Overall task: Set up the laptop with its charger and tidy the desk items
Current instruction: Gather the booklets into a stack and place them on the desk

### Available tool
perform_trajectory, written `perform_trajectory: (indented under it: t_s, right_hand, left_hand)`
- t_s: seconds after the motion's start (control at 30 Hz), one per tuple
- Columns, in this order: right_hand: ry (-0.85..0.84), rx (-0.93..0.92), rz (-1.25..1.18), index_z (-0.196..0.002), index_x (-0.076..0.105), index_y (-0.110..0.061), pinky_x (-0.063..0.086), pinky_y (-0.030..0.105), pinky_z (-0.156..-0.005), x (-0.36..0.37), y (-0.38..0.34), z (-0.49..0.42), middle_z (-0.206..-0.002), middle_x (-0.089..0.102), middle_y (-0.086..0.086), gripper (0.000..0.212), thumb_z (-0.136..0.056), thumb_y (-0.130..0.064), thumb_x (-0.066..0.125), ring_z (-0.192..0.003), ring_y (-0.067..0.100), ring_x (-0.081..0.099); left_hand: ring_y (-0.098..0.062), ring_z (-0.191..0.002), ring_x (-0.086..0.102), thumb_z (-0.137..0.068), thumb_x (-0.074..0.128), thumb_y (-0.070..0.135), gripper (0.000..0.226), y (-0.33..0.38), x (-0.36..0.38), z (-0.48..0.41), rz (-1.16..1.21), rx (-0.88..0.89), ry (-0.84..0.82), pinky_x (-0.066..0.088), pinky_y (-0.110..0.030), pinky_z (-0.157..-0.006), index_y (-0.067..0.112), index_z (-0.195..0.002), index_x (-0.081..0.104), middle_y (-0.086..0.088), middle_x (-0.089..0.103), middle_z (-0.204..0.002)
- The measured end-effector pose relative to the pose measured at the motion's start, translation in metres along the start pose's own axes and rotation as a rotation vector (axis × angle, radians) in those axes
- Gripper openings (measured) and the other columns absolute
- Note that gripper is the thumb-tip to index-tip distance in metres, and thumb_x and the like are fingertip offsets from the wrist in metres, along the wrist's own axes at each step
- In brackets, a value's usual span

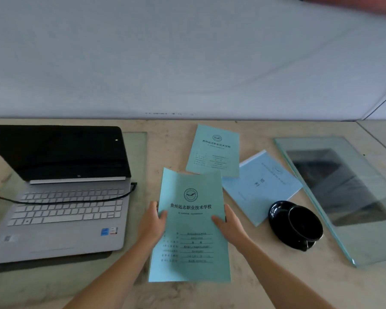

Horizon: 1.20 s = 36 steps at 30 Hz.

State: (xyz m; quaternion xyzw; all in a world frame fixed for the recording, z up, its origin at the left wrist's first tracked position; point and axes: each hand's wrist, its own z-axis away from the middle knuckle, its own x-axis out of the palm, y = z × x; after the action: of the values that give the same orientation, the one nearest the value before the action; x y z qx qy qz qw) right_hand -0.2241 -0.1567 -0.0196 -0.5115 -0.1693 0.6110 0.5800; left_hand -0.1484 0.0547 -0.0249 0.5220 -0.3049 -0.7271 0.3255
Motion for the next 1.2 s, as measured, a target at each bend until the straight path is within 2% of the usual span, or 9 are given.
perform_trajectory:
  t_s: [0.13, 0.27, 0.57, 0.7, 0.77, 0.87, 0.97, 1.03, 1.2]
  right_hand:
    - [-0.057, 0.023, 0.083, -0.121, 0.052, -0.017, 0.051, 0.022, -0.065, -0.013, 0.011, -0.021, -0.102, 0.065, -0.003, 0.029, -0.092, -0.015, 0.058, -0.082, 0.01, 0.064]
    - [-0.112, 0.031, 0.16, -0.118, 0.051, -0.02, 0.055, 0.033, -0.082, -0.016, 0.021, -0.035, -0.111, 0.068, 0.0, 0.03, -0.09, -0.017, 0.06, -0.091, 0.016, 0.066]
    - [-0.225, 0.102, 0.557, -0.122, 0.056, -0.028, 0.056, 0.037, -0.085, -0.025, 0.017, -0.062, -0.113, 0.069, -0.005, 0.046, -0.079, -0.042, 0.064, -0.099, 0.018, 0.067]
    - [-0.327, 0.107, 0.734, -0.121, 0.056, -0.029, 0.056, 0.034, -0.083, -0.03, 0.005, -0.078, -0.107, 0.07, -0.004, 0.044, -0.081, -0.046, 0.065, -0.093, 0.019, 0.068]
    - [-0.4, 0.183, 0.72, -0.108, 0.062, -0.019, 0.061, 0.033, -0.071, -0.037, -0.003, -0.088, -0.083, 0.07, 0.0, 0.031, -0.086, -0.041, 0.062, -0.065, 0.018, 0.067]
    - [-0.433, 0.299, 0.65, -0.087, 0.061, -0.004, 0.054, 0.025, -0.046, -0.058, -0.025, -0.112, -0.064, 0.065, 0.007, 0.028, -0.089, -0.033, 0.06, -0.042, 0.017, 0.059]
    - [-0.379, 0.28, 0.543, -0.079, 0.061, -0.006, 0.048, 0.018, -0.042, -0.088, -0.05, -0.142, -0.06, 0.067, 0.006, 0.026, -0.091, -0.028, 0.059, -0.039, 0.013, 0.059]
    - [-0.265, 0.233, 0.416, -0.083, 0.058, -0.007, 0.048, 0.02, -0.044, -0.104, -0.064, -0.164, -0.062, 0.067, 0.005, 0.021, -0.092, -0.026, 0.061, -0.043, 0.014, 0.06]
    - [0.074, 0.094, 0.119, -0.099, 0.058, -0.008, 0.054, 0.03, -0.057, -0.125, -0.083, -0.22, -0.085, 0.063, 0.007, 0.016, -0.09, -0.021, 0.063, -0.068, 0.017, 0.062]
  left_hand:
    - [-0.027, -0.076, 0.06, -0.091, 0.054, 0.018, 0.015, 0.002, 0.022, -0.011, -0.118, -0.036, -0.017, 0.046, -0.036, -0.064, 0.008, -0.099, 0.047, -0.009, 0.06, -0.087]
    - [-0.026, -0.071, 0.059, -0.089, 0.057, 0.015, 0.014, -0.003, 0.029, -0.022, -0.184, -0.071, -0.05, 0.048, -0.036, -0.06, 0.006, -0.093, 0.047, -0.011, 0.061, -0.086]
    - [-0.017, -0.087, 0.063, -0.091, 0.053, 0.035, 0.034, -0.01, 0.008, -0.044, -0.53, -0.075, -0.317, 0.05, -0.028, -0.071, 0.019, -0.121, 0.052, 0.002, 0.066, -0.113]
    - [-0.02, -0.11, 0.059, -0.09, 0.051, 0.045, 0.046, 0.001, -0.002, -0.065, -0.842, 0.032, -0.513, 0.048, -0.032, -0.09, 0.025, -0.131, 0.052, 0.0, 0.062, -0.125]
    - [-0.022, -0.106, 0.06, -0.089, 0.052, 0.041, 0.044, 0.015, -0.001, -0.079, -1.061, 0.054, -0.592, 0.048, -0.033, -0.091, 0.02, -0.129, 0.054, -0.003, 0.065, -0.115]
    - [-0.019, -0.082, 0.06, -0.089, 0.05, 0.028, 0.031, 0.047, -0.001, -0.101, -1.237, 0.111, -0.615, 0.05, -0.03, -0.08, 0.01, -0.11, 0.064, 0.002, 0.06, -0.071]
    - [-0.022, -0.085, 0.061, -0.09, 0.05, 0.036, 0.028, 0.077, 0.004, -0.129, -1.031, 0.159, -0.531, 0.045, -0.031, -0.075, 0.012, -0.092, 0.063, -0.012, 0.066, -0.089]
    - [-0.02, -0.074, 0.054, -0.087, 0.051, 0.034, 0.017, 0.095, 0.011, -0.148, -0.847, 0.195, -0.446, 0.039, -0.029, -0.065, 0.02, -0.079, 0.056, -0.005, 0.061, -0.083]
    - [-0.02, -0.091, 0.061, -0.085, 0.055, 0.034, 0.027, 0.126, 0.035, -0.187, -0.473, 0.17, -0.3, 0.048, -0.036, -0.08, 0.017, -0.106, 0.052, 0.002, 0.061, -0.101]
